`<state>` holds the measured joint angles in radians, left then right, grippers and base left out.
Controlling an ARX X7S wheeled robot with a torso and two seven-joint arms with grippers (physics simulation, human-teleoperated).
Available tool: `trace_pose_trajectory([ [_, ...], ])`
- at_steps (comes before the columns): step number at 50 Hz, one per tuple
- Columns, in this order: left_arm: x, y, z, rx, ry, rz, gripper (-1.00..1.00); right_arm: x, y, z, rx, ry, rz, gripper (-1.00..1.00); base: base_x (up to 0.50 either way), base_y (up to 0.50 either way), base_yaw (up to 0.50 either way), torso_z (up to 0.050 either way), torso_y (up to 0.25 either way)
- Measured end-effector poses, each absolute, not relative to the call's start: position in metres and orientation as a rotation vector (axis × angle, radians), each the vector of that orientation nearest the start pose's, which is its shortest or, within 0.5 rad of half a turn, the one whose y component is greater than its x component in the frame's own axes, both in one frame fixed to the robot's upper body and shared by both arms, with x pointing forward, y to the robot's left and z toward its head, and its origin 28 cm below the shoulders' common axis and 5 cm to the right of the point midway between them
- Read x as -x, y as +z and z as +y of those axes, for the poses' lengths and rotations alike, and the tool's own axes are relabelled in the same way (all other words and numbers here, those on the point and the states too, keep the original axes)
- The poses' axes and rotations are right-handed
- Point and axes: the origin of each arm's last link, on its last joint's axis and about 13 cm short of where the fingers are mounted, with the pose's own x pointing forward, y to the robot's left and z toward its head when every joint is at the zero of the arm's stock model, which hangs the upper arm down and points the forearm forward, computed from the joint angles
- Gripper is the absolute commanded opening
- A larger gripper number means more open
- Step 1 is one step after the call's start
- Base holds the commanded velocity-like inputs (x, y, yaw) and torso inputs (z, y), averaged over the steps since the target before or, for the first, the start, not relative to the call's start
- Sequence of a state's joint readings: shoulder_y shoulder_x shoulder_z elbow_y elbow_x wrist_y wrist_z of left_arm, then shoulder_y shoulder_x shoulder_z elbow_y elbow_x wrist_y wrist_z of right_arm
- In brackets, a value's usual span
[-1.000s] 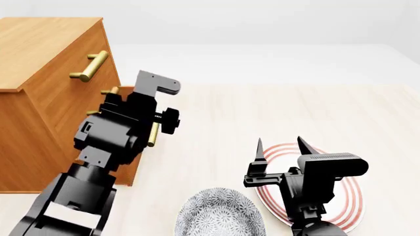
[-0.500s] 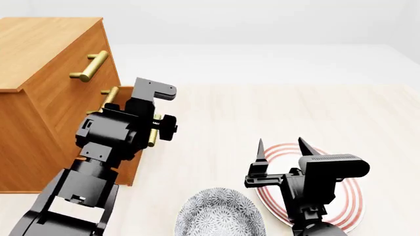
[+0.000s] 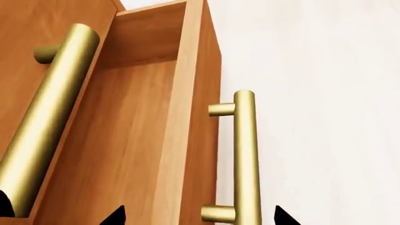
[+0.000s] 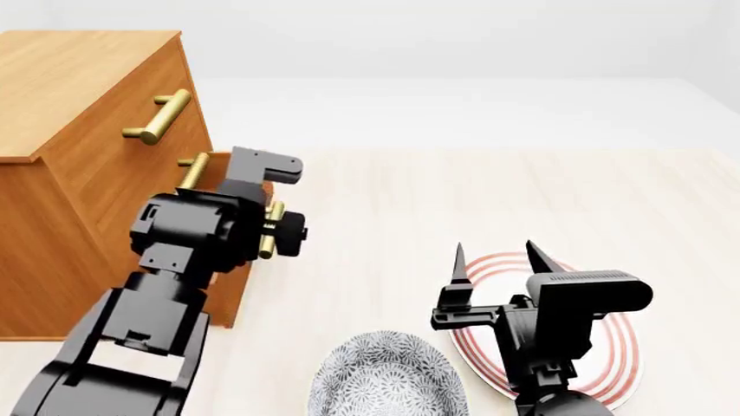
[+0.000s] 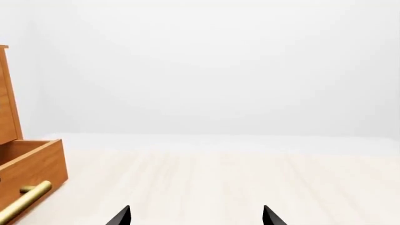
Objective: Open the bottom drawer of the cabinet.
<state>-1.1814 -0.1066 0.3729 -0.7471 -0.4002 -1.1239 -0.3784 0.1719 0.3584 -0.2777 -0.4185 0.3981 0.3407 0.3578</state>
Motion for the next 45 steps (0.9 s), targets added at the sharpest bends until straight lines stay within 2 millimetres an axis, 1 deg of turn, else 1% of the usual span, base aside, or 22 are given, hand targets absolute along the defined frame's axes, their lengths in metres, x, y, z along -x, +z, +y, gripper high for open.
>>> trace_pose_trajectory([
  [14, -0.383, 0.169, 0.203, -0.203, 0.191, 0.767, 1.00, -0.225, 0.104, -0.099, -0.013, 0.059, -0.118, 1.00, 0.00, 0.00, 0.00, 0.000, 0.000],
  [45, -0.386, 0.160, 0.206, -0.198, 0.180, 0.850, 1.00, -0.224, 0.103, -0.099, -0.015, 0.057, -0.117, 1.00, 0.00, 0.00, 0.00, 0.000, 0.000],
])
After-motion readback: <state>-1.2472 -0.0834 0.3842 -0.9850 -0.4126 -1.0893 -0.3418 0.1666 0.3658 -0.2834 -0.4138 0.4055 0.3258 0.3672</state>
